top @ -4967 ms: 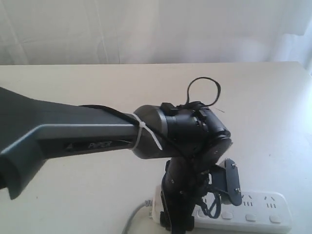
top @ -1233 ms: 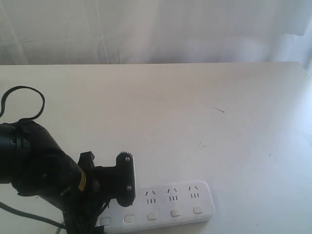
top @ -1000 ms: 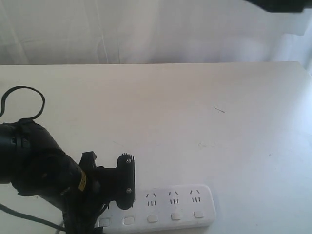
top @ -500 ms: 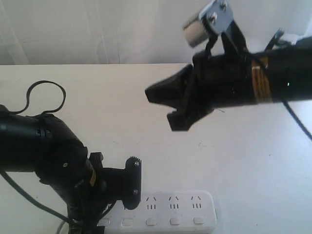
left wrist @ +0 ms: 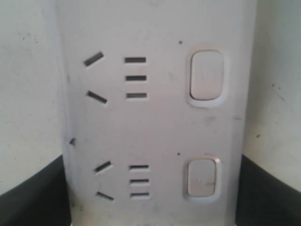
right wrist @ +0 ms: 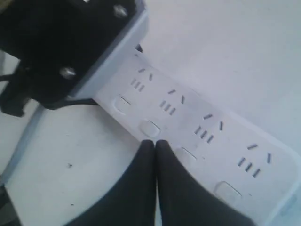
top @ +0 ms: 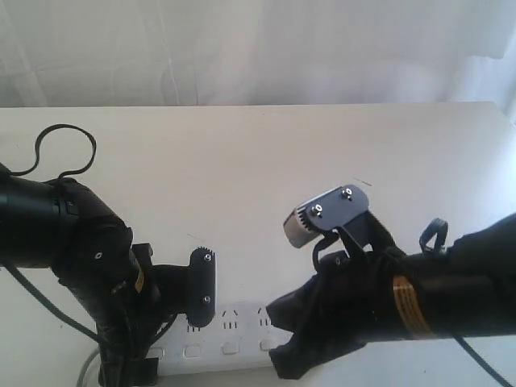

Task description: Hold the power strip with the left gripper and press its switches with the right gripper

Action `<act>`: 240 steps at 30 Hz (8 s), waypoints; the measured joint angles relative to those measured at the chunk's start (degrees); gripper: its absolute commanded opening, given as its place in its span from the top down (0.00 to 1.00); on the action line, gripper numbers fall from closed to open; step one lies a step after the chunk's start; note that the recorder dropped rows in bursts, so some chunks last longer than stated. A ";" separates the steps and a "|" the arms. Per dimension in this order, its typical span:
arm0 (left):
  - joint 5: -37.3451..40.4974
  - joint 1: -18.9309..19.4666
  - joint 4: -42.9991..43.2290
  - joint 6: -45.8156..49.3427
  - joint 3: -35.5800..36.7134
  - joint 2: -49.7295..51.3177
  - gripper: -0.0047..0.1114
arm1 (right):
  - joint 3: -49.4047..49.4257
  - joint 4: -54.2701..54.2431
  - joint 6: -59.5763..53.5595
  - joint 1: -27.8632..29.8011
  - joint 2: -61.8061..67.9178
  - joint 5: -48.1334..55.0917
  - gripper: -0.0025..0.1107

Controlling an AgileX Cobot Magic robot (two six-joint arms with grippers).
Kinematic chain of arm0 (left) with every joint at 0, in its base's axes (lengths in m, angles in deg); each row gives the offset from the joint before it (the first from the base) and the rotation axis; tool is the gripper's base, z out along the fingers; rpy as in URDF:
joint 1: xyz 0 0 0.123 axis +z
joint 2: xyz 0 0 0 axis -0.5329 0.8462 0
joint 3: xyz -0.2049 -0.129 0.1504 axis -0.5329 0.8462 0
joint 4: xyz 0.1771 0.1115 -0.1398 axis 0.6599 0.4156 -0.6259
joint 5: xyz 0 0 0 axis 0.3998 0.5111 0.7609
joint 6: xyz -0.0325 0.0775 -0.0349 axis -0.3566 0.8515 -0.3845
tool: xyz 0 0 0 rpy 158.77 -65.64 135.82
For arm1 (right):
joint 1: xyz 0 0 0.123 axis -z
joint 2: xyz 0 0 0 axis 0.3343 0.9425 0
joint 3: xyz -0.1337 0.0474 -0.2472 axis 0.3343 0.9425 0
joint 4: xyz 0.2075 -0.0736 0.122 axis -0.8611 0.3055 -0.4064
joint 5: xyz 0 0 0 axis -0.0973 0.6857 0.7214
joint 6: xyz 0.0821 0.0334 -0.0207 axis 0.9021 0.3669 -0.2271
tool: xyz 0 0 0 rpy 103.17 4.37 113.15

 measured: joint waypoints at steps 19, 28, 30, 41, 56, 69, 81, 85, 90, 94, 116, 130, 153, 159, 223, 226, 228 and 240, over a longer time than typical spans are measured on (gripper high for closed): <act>0.41 0.00 -6.76 1.81 0.00 0.08 0.96 | -0.66 -0.48 3.28 -7.55 -0.08 22.51 0.98; 0.96 0.08 -8.51 8.59 -0.74 1.68 0.96 | -2.91 -0.57 0.99 -7.91 5.49 6.11 0.98; 1.58 0.08 -8.65 9.17 -1.03 2.22 0.96 | -2.91 -0.57 0.99 -7.91 6.23 3.94 0.98; 4.12 0.48 -9.36 10.85 -3.08 4.68 0.96 | -2.99 -0.57 0.99 -7.91 8.14 -1.20 0.98; 5.49 0.48 -8.75 11.28 -5.71 5.56 0.96 | -3.23 -0.57 -0.94 -7.91 14.77 2.20 0.98; 5.49 0.48 -8.75 11.28 -5.71 5.80 0.96 | -4.54 -7.97 -10.90 -7.91 14.89 3.17 0.98; 5.49 0.48 -8.75 11.28 -5.71 5.80 0.96 | -5.79 -11.70 -14.30 -7.91 19.83 4.41 0.98; 5.59 0.48 -8.75 11.30 -5.71 5.80 0.96 | -6.36 -12.76 -14.51 -7.91 20.79 3.44 0.98; 5.59 0.48 -8.75 11.30 -5.79 5.80 0.96 | -6.45 -12.72 -14.51 -7.91 20.82 2.92 0.98; 5.59 0.48 -8.75 11.30 -5.79 5.80 0.96 | -6.45 -12.51 -14.51 -7.91 20.82 2.92 0.98; 5.71 0.48 -8.75 11.30 -5.83 5.80 0.96 | -5.79 -7.05 -8.47 -8.01 20.00 4.09 0.98; 5.80 0.48 -8.75 11.30 -5.83 5.80 0.96 | 0.22 -4.00 -5.95 -8.01 -0.49 8.69 0.98; 6.29 0.48 -8.75 11.30 -5.83 5.80 0.96 | -0.26 -4.21 -4.43 -8.01 12.74 11.50 0.98; 6.29 0.48 -8.75 11.30 -5.83 5.80 0.96 | -1.19 -4.69 -4.43 -8.01 14.15 11.92 0.98; 8.47 0.02 -1.75 6.08 -6.27 5.90 0.96 | 9.09 -0.76 3.75 -4.54 -9.11 17.63 0.98; 8.47 0.02 -1.75 6.08 -6.27 5.90 0.96 | 9.19 -0.76 3.75 -4.54 -5.88 17.92 0.98; 8.37 0.02 -1.75 6.04 -6.27 5.90 0.96 | 9.19 -0.76 3.75 -4.54 -3.05 17.92 0.98; 8.15 0.02 -2.05 6.04 -6.27 5.90 0.96 | 6.82 -0.76 3.75 -4.54 3.50 16.90 0.98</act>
